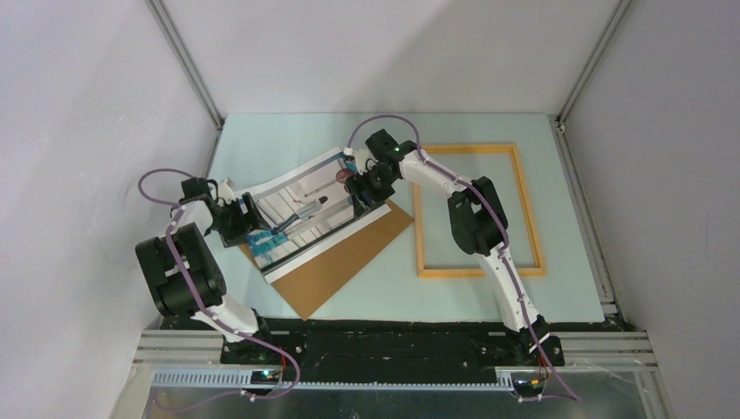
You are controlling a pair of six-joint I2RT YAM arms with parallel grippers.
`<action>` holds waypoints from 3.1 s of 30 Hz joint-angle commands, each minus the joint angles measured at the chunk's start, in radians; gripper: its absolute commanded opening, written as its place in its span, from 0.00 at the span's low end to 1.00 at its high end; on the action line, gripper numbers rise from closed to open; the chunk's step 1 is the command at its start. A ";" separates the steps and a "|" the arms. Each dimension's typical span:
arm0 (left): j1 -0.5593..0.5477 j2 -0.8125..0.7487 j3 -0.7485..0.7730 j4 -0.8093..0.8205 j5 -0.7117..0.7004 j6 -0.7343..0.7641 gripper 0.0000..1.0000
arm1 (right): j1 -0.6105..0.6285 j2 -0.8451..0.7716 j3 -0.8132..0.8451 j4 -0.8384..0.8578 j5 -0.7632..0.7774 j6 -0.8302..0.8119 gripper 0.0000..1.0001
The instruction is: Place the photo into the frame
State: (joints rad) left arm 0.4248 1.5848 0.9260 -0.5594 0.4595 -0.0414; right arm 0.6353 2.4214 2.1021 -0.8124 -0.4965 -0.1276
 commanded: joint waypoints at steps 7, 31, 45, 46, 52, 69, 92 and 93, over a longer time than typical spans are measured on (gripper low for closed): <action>-0.012 -0.033 0.035 0.038 -0.053 0.080 0.84 | 0.001 0.002 -0.027 -0.010 0.007 -0.005 0.84; -0.031 0.063 0.044 0.109 0.046 0.053 0.64 | -0.001 0.031 0.002 -0.011 -0.016 0.012 0.84; -0.032 0.049 0.056 0.117 -0.099 0.049 0.14 | -0.003 -0.008 -0.007 -0.016 -0.012 0.013 0.84; -0.033 0.046 0.057 0.117 -0.089 0.049 0.11 | -0.003 -0.013 -0.010 -0.018 -0.011 0.013 0.84; -0.032 -0.009 0.069 0.113 -0.011 0.060 0.00 | -0.007 -0.096 -0.024 -0.017 0.001 0.020 0.90; -0.039 -0.372 0.167 -0.115 0.291 0.295 0.00 | -0.056 -0.396 -0.038 -0.018 0.018 -0.006 0.99; -0.263 -0.674 0.155 -0.347 0.388 0.404 0.00 | -0.085 -0.439 0.073 -0.035 -0.085 -0.167 0.98; -0.267 -0.692 0.153 -0.349 0.384 0.404 0.00 | -0.085 -0.438 0.087 -0.037 -0.088 -0.169 0.98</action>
State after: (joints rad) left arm 0.1875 0.9516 1.0588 -0.8417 0.8406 0.2993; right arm 0.5568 2.0197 2.0861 -0.8425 -0.5560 -0.2169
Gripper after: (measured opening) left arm 0.003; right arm 0.983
